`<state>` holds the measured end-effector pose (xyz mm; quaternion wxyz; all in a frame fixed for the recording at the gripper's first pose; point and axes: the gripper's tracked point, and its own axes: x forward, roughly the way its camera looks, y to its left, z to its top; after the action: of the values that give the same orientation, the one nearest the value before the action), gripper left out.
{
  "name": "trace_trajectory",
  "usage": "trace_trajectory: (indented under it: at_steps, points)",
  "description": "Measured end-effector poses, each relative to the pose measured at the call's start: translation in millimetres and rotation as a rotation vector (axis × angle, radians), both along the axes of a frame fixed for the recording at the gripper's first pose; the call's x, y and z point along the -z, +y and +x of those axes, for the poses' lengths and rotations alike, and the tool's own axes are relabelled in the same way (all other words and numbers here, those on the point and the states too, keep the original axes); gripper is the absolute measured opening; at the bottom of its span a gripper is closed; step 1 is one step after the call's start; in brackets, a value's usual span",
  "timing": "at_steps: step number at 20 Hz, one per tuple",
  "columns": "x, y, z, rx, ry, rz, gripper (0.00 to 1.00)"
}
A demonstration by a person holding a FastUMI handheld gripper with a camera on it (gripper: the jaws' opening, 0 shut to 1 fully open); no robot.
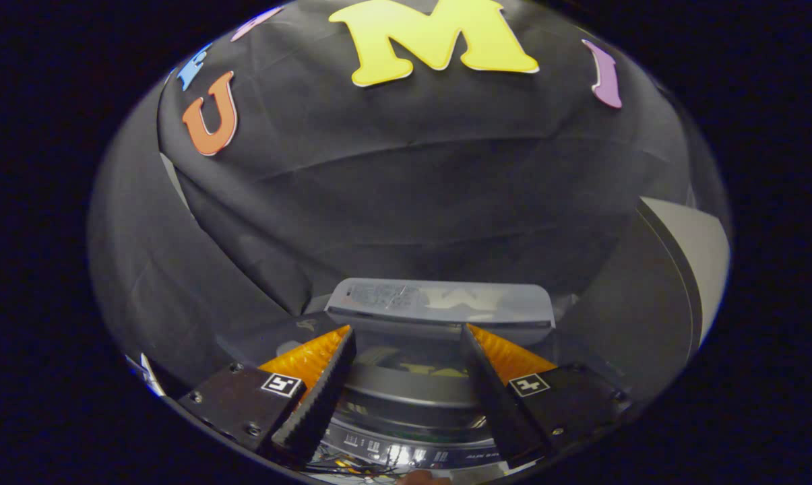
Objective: Put the clothes into the washing machine and then close the washing machine lid.
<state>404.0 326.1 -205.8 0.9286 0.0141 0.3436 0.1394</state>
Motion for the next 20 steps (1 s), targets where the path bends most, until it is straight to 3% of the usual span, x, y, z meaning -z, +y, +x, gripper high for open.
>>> trace_trajectory:
  at_steps: [6, 11, 20]
  points:
    - [-28, -37, -72, -0.001, -0.097, 0.048, 0.97]
    - [-90, -89, -147, 0.002, -0.256, 0.103, 0.97]
    - [-202, -250, -272, 0.062, -0.525, 0.143, 1.0]
